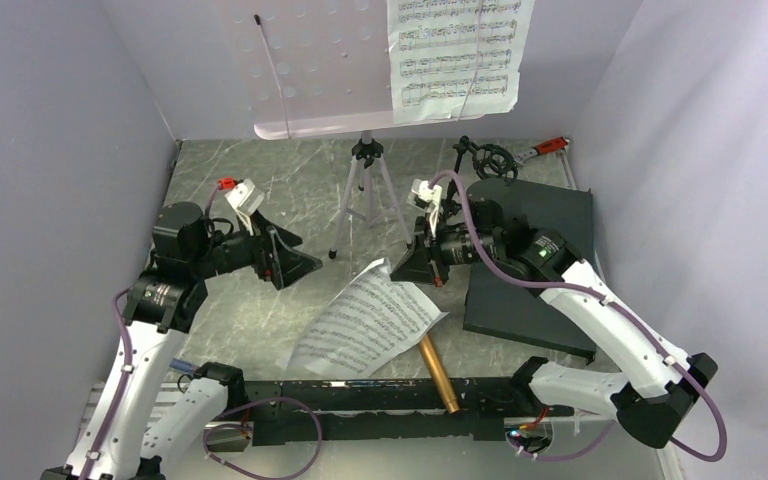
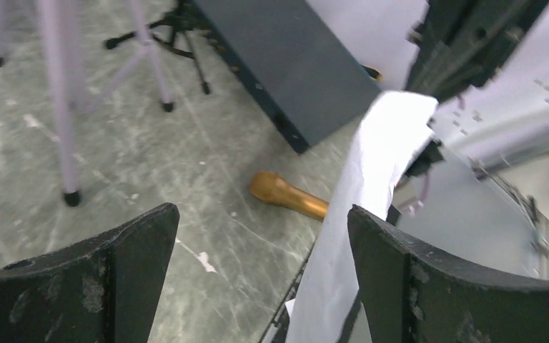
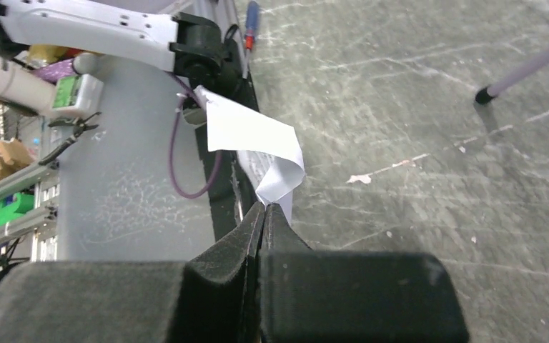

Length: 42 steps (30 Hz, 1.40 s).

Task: Set up the instrument practice props

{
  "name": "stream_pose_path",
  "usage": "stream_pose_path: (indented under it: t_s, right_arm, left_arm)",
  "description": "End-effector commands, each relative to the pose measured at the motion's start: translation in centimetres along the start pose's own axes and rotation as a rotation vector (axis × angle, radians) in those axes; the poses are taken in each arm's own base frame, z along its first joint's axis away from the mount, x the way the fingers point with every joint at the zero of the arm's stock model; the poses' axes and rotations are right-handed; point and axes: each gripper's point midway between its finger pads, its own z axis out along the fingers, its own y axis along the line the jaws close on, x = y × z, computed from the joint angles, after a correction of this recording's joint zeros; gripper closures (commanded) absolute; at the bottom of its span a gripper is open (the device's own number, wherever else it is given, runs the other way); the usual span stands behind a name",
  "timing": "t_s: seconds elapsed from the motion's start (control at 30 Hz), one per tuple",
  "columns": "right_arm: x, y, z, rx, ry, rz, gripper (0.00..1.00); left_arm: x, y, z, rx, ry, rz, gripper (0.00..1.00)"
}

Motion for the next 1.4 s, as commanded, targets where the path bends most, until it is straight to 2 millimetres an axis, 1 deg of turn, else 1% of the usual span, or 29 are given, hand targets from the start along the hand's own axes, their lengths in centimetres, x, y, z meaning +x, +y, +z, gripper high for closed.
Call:
stream_pose_path:
  t_s: [0.0, 0.13, 0.2, 0.33, 0.43, 0.53, 0.63, 0.7, 0.87, 1.0, 1.1, 1.2, 1.37]
  right_arm:
    - [-2.4, 3.1, -1.3, -0.110, -0.014, -0.044, 1.00]
    - [-4.4, 3.7, -1.4, -0.126, -0.051, -0.033, 1.00]
    - [-5.4, 3.6, -1.3, -0.113, -0.063, -0.020, 1.00]
    - [-6.4, 3.1, -0.7, -0.088, -0.062, 0.004, 1.00]
    - [-6.9, 3.3, -0.3, -0.103, -0.066, 0.012, 1.00]
    - [-7.6, 4.0, -0.1, -0.135, -0.080, 0.007, 1.00]
    - [-7.9, 4.1, 0.0, -0.137, -0.087, 0.006, 1.00]
    - [-7.9, 4.0, 0.2, -0.134, -0.081, 0.011, 1.00]
    - [-7.9, 4.0, 0.5, -0.141, -0.076, 0.022, 1.00]
    - [-8.3, 4.0, 0.6, -0.141, -0.090, 0.028, 1.00]
    - [-8.4, 3.7, 0.8, -0.129, -0.093, 0.031, 1.00]
    - [-8.5, 3.2, 1.1, -0.110, -0.089, 0.043, 1.00]
    - [-8.8, 3.0, 1.3, -0.102, -0.103, 0.051, 0.97]
  left_arm:
    - [0.2, -5.6, -1.3, 0.326, 0.053, 0.090, 0.06]
    - [0.5, -7.5, -2.1, 0.452, 0.080, 0.074, 0.06]
    - [0.5, -8.2, -2.5, 0.479, 0.078, 0.084, 0.06]
    - [0.2, -8.9, -3.1, 0.491, 0.060, 0.114, 0.06]
    - [0.4, -8.5, -3.0, 0.465, 0.073, 0.105, 0.06]
    - [0.9, -7.4, -2.4, 0.412, 0.101, 0.081, 0.06]
    - [1.2, -6.7, -2.1, 0.391, 0.126, 0.061, 0.06]
    - [1.3, -6.5, -1.9, 0.391, 0.138, 0.055, 0.10]
    - [1.6, -6.2, -1.6, 0.391, 0.155, 0.050, 0.13]
    - [2.1, -6.2, -1.3, 0.418, 0.172, 0.036, 0.18]
    - [2.4, -6.2, -1.2, 0.430, 0.188, 0.027, 0.27]
    - [2.7, -6.0, -0.9, 0.424, 0.202, 0.016, 0.45]
    - [2.9, -5.3, -0.3, 0.394, 0.212, 0.014, 0.87]
